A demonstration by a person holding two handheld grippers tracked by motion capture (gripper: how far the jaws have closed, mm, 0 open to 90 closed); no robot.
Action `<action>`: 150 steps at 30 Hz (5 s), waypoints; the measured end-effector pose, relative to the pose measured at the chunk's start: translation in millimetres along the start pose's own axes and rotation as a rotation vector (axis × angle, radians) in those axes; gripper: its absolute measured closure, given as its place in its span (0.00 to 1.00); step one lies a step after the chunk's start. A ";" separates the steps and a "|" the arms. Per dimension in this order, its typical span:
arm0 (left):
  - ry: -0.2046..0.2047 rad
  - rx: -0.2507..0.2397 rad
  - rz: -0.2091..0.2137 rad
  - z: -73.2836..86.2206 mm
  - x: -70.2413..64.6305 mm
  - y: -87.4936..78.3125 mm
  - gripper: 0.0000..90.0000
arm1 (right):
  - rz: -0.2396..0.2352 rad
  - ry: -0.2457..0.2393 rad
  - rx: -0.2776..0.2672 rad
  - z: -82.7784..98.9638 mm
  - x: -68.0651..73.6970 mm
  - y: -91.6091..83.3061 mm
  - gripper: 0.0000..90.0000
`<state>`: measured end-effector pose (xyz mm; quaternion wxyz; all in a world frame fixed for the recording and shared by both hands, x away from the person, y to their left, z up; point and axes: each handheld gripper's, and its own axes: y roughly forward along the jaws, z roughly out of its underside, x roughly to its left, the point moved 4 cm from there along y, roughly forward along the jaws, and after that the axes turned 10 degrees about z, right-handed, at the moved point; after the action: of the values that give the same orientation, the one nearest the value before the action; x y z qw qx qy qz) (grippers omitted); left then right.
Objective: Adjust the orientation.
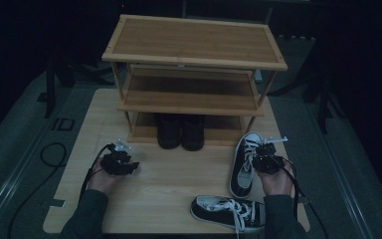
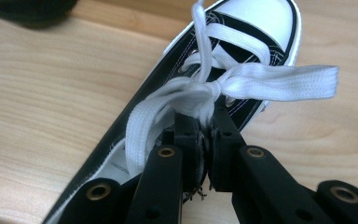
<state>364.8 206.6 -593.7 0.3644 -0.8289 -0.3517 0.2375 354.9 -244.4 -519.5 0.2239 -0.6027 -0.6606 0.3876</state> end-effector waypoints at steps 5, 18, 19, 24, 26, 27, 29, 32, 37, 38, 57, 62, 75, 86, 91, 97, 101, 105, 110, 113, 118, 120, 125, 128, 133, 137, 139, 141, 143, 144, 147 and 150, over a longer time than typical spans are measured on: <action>0.000 0.000 0.001 0.0 0.1 0.0 0.61 | -0.064 -0.058 -0.019 -10.6 -2.6 -3.9 0.93; 0.000 -0.002 0.000 -0.1 0.3 0.2 0.61 | -0.141 -0.144 -0.056 -19.1 -4.7 -14.2 0.93; 0.000 -0.002 0.000 -0.1 0.3 0.2 0.61 | -0.147 -0.155 -0.057 -20.0 -3.7 -13.4 0.93; -0.002 -0.004 0.003 0.0 0.6 0.1 0.61 | -0.174 -0.235 -0.073 -27.8 3.9 -3.6 0.93; -0.002 -0.003 0.003 0.0 0.6 0.1 0.61 | -0.192 -0.255 -0.079 -30.7 6.9 0.9 0.93; -0.003 -0.003 0.005 0.0 0.6 0.1 0.61 | -0.197 -0.263 -0.080 -31.7 8.0 2.3 0.93; 0.000 -0.001 0.002 0.0 0.6 0.0 0.61 | -0.213 -0.281 -0.081 -34.2 9.8 6.7 0.93; -0.002 -0.002 0.004 0.0 0.6 0.0 0.61 | -0.241 -0.312 -0.084 -36.5 12.5 13.9 0.93; -0.002 -0.003 0.005 0.0 0.8 0.0 0.61 | -0.252 -0.363 -0.099 -38.6 14.9 20.3 0.93; -0.002 -0.003 0.005 0.0 0.8 0.0 0.61 | -0.249 -0.367 -0.103 -39.8 13.6 21.9 0.93; -0.003 -0.006 0.007 0.1 1.0 0.1 0.61 | -0.328 -0.448 -0.121 -48.6 28.7 35.2 0.93; -0.003 -0.008 0.005 0.0 1.0 0.4 0.61 | -0.353 -0.461 -0.136 -50.2 29.1 38.0 0.93; -0.003 -0.008 0.006 0.1 1.0 0.3 0.61 | -0.325 -0.477 -0.091 -45.4 28.5 37.6 0.79; -0.003 -0.009 0.003 0.0 0.8 0.5 0.61 | -0.261 -0.450 -0.118 -33.3 12.2 10.0 0.64; -0.002 -0.007 0.002 0.0 0.7 0.4 0.61 | -0.241 -0.425 -0.130 -26.7 5.4 -3.4 0.62; -0.002 -0.008 0.003 0.0 0.8 0.4 0.61 | -0.242 -0.416 -0.136 -19.2 3.3 -13.5 0.63; -0.003 -0.008 0.005 0.0 0.9 0.4 0.61 | -0.248 -0.417 -0.132 -11.3 3.1 -18.3 0.63; -0.003 -0.008 0.006 0.0 1.0 0.4 0.61 | -0.257 -0.393 -0.129 -0.6 1.9 -20.7 0.63; -0.004 -0.008 0.007 0.0 1.1 0.3 0.61 | -0.245 -0.390 -0.108 8.3 0.9 -21.4 0.64; -0.004 -0.009 0.009 0.1 1.4 0.2 0.61 | -0.236 -0.373 -0.106 11.5 -1.3 -23.0 0.66; -0.005 -0.009 0.009 0.2 1.4 0.1 0.61 | -0.233 -0.347 -0.097 23.4 -4.8 -28.6 0.67; -0.005 -0.009 0.009 0.1 1.4 0.1 0.61 | -0.234 -0.346 -0.094 27.2 -5.8 -30.9 0.67; -0.004 -0.009 0.009 0.2 1.3 0.2 0.61 | -0.244 -0.341 -0.086 35.1 -6.0 -34.1 0.67; -0.005 -0.008 0.008 0.4 1.5 -0.2 0.61 | -0.248 -0.334 -0.081 38.3 -7.2 -32.3 0.67; -0.005 -0.008 0.009 0.5 1.6 -0.4 0.61 | -0.274 -0.333 -0.071 42.3 -9.3 -31.6 0.69; -0.006 -0.009 0.010 0.5 1.6 -0.3 0.61 | -0.294 -0.341 -0.064 44.2 -9.2 -32.4 0.71; -0.006 -0.009 0.010 0.6 1.7 -0.4 0.61 | -0.298 -0.355 -0.060 46.3 -9.3 -32.3 0.72; -0.006 -0.009 0.010 0.7 1.7 -0.5 0.61 | -0.295 -0.352 -0.056 48.5 -9.7 -31.9 0.72; -0.008 -0.011 0.009 0.8 1.6 -0.5 0.61 | -0.301 -0.350 -0.053 51.6 -9.4 -31.9 0.72; -0.007 -0.011 0.008 0.9 1.5 -0.5 0.61 | -0.306 -0.353 -0.049 53.3 -8.9 -32.2 0.72; -0.008 -0.011 0.008 1.0 1.3 -0.5 0.61 | -0.313 -0.359 -0.048 57.1 -7.2 -33.6 0.72; -0.009 -0.014 0.008 1.5 1.4 -0.8 0.61 | -0.322 -0.362 -0.049 59.6 -5.2 -36.2 0.72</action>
<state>364.4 208.8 -594.2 0.3562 -0.8318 -0.3515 0.2402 287.7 -262.9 -526.0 0.1461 -0.4155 -0.7866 0.4326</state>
